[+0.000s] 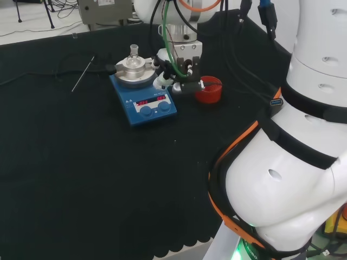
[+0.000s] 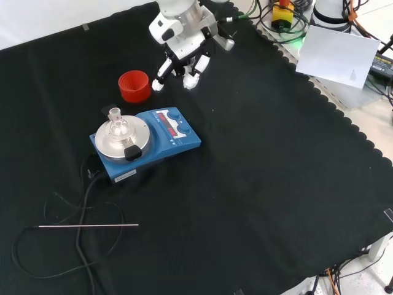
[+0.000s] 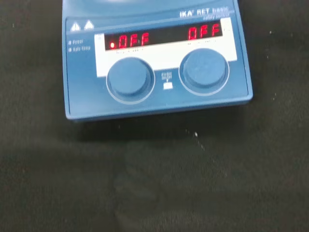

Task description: Turn on the heater.

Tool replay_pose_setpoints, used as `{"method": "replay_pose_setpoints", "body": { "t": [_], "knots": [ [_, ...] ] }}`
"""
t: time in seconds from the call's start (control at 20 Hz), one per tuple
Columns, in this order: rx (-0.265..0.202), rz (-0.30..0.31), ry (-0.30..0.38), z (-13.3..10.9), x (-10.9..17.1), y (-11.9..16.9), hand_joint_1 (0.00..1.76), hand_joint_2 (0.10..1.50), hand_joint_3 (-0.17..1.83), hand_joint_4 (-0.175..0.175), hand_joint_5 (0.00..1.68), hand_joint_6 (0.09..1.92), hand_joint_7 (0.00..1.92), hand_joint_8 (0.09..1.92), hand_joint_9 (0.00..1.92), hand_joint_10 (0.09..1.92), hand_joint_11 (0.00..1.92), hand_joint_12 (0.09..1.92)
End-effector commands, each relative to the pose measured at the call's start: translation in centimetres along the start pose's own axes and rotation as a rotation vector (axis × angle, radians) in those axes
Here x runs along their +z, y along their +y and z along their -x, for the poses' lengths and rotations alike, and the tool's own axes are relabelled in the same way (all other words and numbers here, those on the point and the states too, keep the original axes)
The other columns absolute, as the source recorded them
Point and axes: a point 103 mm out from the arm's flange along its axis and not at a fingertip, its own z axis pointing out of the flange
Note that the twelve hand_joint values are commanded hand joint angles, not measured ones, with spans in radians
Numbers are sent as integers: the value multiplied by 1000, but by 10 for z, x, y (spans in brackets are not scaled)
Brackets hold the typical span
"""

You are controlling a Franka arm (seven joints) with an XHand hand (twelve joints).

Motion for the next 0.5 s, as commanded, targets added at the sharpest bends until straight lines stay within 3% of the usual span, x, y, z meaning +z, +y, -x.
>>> {"method": "replay_pose_setpoints", "body": {
  "t": [0.05,0.2,0.5],
  "knots": [
    [-11,-35,-41,-5,8,-6,1181,1145,-175,-63,358,136,1629,1557,1822,1571,1907,1496],
    [-12,-73,-55,-7,12,-8,1296,1189,-175,-60,362,121,1754,1642,1907,1694,1919,1675],
    [-32,-182,-82,-14,19,-10,1434,1236,-175,-62,345,94,1816,1662,1920,1731,1920,1689]
  ]
}}
